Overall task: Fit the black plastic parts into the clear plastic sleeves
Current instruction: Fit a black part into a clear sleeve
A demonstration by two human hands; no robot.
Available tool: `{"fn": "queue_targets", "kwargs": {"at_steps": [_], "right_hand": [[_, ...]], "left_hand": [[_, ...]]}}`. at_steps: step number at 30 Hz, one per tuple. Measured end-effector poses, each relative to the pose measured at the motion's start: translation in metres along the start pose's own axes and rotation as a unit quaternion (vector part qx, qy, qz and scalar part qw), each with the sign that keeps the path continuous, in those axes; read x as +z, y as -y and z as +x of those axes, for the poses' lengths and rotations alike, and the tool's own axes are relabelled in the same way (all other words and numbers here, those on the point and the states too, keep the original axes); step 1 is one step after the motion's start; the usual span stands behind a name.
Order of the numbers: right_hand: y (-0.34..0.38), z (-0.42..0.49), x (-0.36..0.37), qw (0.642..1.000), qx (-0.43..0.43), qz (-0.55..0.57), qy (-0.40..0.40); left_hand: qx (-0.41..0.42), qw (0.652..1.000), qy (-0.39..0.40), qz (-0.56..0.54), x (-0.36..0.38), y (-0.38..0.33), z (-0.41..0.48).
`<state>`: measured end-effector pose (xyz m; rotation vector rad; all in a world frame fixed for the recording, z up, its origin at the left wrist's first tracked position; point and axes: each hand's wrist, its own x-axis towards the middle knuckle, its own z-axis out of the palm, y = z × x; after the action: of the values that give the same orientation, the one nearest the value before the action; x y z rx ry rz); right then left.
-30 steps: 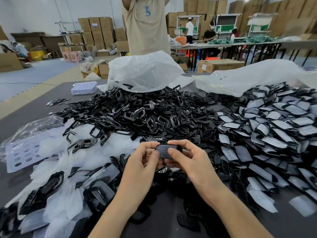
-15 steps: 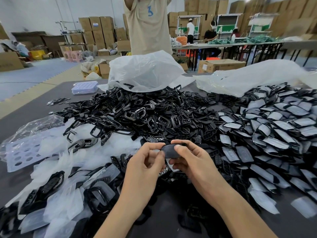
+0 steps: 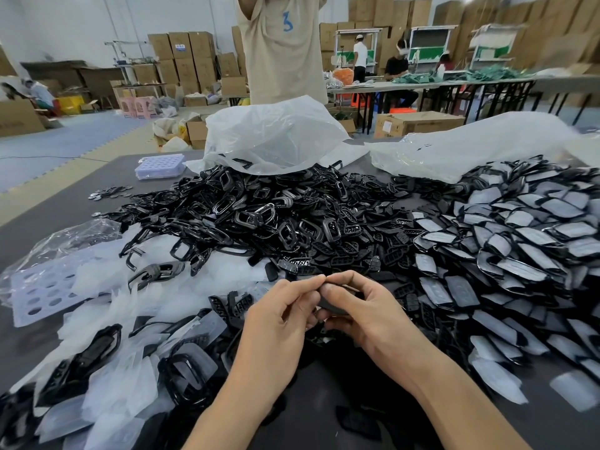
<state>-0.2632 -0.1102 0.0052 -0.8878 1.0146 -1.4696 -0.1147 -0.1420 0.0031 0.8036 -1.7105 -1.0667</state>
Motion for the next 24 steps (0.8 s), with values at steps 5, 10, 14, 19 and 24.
{"fn": "queue_targets", "kwargs": {"at_steps": [5, 10, 14, 19, 24], "right_hand": [[0.002, 0.000, -0.002, 1.000, -0.011, -0.012, 0.002], [0.003, 0.003, -0.005, 0.997, -0.046, -0.019, -0.052], [0.004, 0.002, -0.005, 0.993, -0.062, -0.017, -0.096], [0.007, 0.000, -0.003, 0.991, -0.045, 0.023, -0.127], [0.009, 0.001, -0.003, 0.990, -0.047, 0.041, -0.128]], "left_hand": [[0.062, 0.995, 0.021, 0.075, 0.000, 0.004, -0.001], [0.112, 0.970, 0.027, 0.215, 0.000, 0.003, -0.005], [0.160, 0.937, 0.077, 0.300, 0.002, 0.001, -0.011], [0.185, 0.918, 0.151, 0.317, 0.016, -0.006, -0.019], [0.187, 0.918, 0.140, 0.319, 0.014, -0.009, -0.019]]}}
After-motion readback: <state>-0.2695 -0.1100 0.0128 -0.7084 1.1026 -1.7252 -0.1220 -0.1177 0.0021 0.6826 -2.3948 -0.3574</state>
